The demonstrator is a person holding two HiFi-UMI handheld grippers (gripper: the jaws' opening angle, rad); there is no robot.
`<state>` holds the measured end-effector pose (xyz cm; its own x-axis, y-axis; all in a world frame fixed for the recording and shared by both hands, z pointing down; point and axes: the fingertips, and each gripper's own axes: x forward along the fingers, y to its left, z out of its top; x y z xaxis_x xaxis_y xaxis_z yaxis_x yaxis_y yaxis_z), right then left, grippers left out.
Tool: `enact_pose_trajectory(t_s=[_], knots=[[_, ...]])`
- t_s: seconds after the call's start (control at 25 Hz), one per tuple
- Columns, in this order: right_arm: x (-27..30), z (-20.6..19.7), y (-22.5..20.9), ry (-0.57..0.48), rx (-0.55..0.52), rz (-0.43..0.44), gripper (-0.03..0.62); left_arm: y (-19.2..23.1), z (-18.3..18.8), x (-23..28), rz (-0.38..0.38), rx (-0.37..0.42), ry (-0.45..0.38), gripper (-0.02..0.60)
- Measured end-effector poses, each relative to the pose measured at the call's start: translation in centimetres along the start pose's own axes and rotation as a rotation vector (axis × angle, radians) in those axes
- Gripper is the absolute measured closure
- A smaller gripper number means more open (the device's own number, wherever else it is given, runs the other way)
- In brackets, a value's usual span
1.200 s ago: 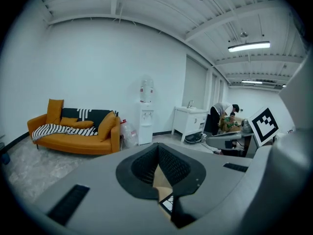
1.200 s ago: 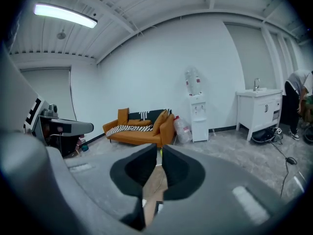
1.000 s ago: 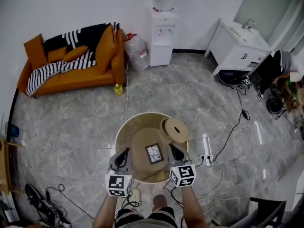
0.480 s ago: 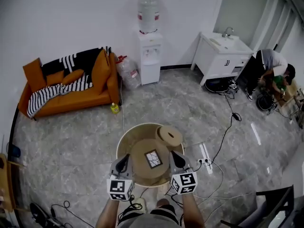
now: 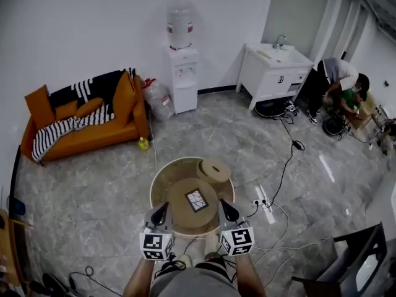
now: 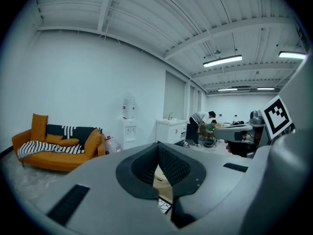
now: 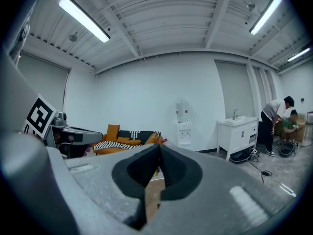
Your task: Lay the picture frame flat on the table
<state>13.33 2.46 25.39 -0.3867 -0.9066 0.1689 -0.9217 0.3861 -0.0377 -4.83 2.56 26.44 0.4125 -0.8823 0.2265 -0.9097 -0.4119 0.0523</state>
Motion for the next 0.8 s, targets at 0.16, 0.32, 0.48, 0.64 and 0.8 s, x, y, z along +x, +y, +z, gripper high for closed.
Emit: enact_pose_trajectory(t_s=[0.16,0.32,0.48,0.64,0.8], knots=[[-2.6,-0.6,1.3,-0.011,-0.007,-0.017,0.594,-1.2,-0.9,-2.3,-0.023,0.017,0.007,0.566],[-4.6,-1.1,2.3,-0.02,-0.014,-0.023,0.594,-2.0,-1.7,-4.1,-0.03,0.027,0.009,0.566],[-5.6,-0.9,2.7,-0.027,-0.018,-0.023,0.594,-2.6,-1.9,-5.0,-0.033,0.023,0.009,0.566],[-6.0,-0.6,2.5,-0.035,-0.018,-0.025,0.594,-2.9,-1.7,-5.1,-0.035,0.022,0.0,0.566],[-6.2,-0.7,2.2,-0.033,-0.013,-0.025,0.594,-3.2,-1.5,-4.9,-0.035,0.024,-0.004,0.566]])
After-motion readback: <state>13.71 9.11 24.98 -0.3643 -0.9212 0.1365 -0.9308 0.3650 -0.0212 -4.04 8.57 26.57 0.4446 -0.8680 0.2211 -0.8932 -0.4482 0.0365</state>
